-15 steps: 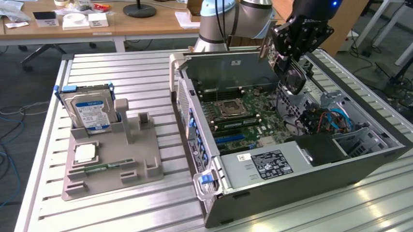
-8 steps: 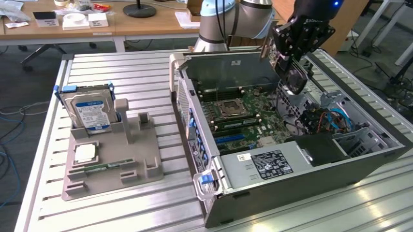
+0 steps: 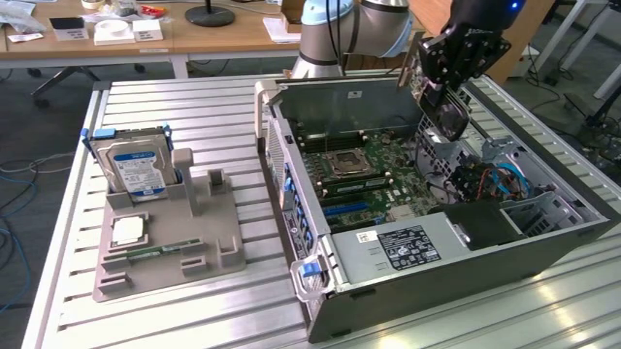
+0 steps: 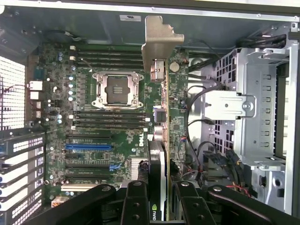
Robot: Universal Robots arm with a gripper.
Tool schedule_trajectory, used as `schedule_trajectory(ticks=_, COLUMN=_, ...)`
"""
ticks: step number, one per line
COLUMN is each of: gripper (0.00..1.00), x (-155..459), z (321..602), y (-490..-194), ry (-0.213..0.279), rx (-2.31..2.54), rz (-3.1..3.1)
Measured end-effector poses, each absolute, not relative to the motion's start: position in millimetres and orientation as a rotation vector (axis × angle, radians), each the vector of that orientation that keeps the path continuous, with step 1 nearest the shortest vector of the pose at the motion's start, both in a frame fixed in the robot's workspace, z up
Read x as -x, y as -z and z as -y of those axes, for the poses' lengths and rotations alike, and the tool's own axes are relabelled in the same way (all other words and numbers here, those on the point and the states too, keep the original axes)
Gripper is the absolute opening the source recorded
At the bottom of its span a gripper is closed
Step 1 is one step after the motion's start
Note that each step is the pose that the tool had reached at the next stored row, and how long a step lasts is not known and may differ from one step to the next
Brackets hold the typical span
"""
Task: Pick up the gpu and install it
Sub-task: 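Pick up the gpu and move the gpu toward the slot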
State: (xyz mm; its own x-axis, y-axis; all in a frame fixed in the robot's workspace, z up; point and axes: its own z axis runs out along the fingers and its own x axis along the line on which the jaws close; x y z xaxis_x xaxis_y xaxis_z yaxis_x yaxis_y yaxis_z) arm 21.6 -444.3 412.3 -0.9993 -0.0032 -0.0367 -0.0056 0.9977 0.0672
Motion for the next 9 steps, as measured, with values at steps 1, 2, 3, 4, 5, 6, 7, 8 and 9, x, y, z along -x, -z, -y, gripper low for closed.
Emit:
schedule_trajectory(ticks=1, gripper=0.27, x=-23.5, z=444.3, y=-412.3, ry=-0.105, rx=0.007, rz=-3.103)
schedule_trajectory(ticks=2, gripper=0.27, x=-25.4, z=444.3, y=-412.3, ry=-0.105, rx=0.007, rz=-3.103)
schedule_trajectory(ticks=3, gripper=0.27, x=-27.3, z=444.3, y=-412.3, ry=-0.105, rx=0.007, rz=-3.103)
schedule_trajectory(ticks=4, gripper=0.27, x=-28.9, z=444.3, y=-412.3, ry=-0.105, rx=0.007, rz=-3.103)
schedule_trajectory(ticks=5, gripper=0.27, x=-30.6, z=444.3, y=-412.2, ry=-0.105, rx=0.007, rz=-3.103)
schedule_trajectory(ticks=6, gripper=0.27, x=-32.1, z=444.3, y=-412.2, ry=-0.105, rx=0.007, rz=-3.103)
schedule_trajectory(ticks=7, gripper=0.27, x=-33.6, z=444.3, y=-412.2, ry=-0.105, rx=0.007, rz=-3.103)
schedule_trajectory(ticks=8, gripper=0.27, x=-35.1, z=444.3, y=-412.1, ry=-0.105, rx=0.007, rz=-3.103)
schedule_trajectory(ticks=9, gripper=0.27, x=-36.9, z=444.3, y=-412.1, ry=-0.105, rx=0.007, rz=-3.103)
